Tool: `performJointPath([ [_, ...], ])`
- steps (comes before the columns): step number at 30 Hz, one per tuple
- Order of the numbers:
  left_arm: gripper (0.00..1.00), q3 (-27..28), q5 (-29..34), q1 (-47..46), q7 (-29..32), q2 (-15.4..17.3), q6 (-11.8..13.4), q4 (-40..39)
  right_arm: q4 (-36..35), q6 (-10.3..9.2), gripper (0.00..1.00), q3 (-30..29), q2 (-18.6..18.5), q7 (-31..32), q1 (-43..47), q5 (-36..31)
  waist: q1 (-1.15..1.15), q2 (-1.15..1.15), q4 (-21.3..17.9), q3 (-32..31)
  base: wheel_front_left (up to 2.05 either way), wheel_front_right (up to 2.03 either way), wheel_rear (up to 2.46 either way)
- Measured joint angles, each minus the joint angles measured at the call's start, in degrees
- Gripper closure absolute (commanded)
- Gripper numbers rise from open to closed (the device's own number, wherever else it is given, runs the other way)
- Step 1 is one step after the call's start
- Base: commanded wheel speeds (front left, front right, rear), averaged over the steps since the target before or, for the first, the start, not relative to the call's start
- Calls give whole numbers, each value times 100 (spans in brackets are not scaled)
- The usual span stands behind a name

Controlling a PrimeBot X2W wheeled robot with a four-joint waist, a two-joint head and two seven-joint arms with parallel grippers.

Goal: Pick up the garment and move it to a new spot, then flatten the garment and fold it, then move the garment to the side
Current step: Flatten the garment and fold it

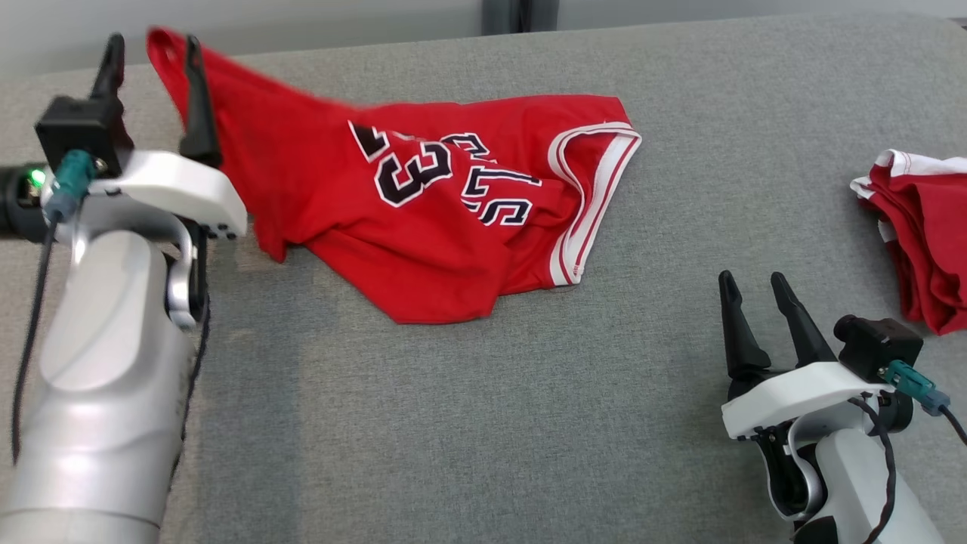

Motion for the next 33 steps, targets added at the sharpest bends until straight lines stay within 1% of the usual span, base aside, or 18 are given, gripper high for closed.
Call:
performJointPath([
  [9, 0, 290, 144, 1026, 0, -447, -134, -386, 35, 0, 0, 169, -2, -1, 101, 24, 0, 0, 168, -239, 0, 0, 0],
  [16, 0, 342, 348, 2094, 0, -746, -365, -916, 105, 0, 0, 449, 0, 0, 188, 87, 0, 0, 369, -492, 0, 0, 0],
  [22, 0, 214, 401, 2886, 0, -875, -442, -1522, 287, 0, 0, 548, -2, 0, 192, 92, 0, 0, 687, -595, 0, 0, 0],
  [25, 0, 120, 314, 3197, 0, -876, -439, -1783, 423, 0, 0, 609, 0, -1, 146, 96, 0, 0, 867, -608, 0, 0, 0],
  [26, 0, -20, 210, 3394, 0, -882, -423, -1890, 516, 0, 0, 612, 1, -1, 90, 92, 0, 0, 990, -606, 0, 0, 0],
  [33, 0, -305, 65, 3625, 0, -889, -347, -2013, 977, 0, 0, 448, 3, -1, -165, 32, 0, 0, 1436, -490, 0, 0, 0],
])
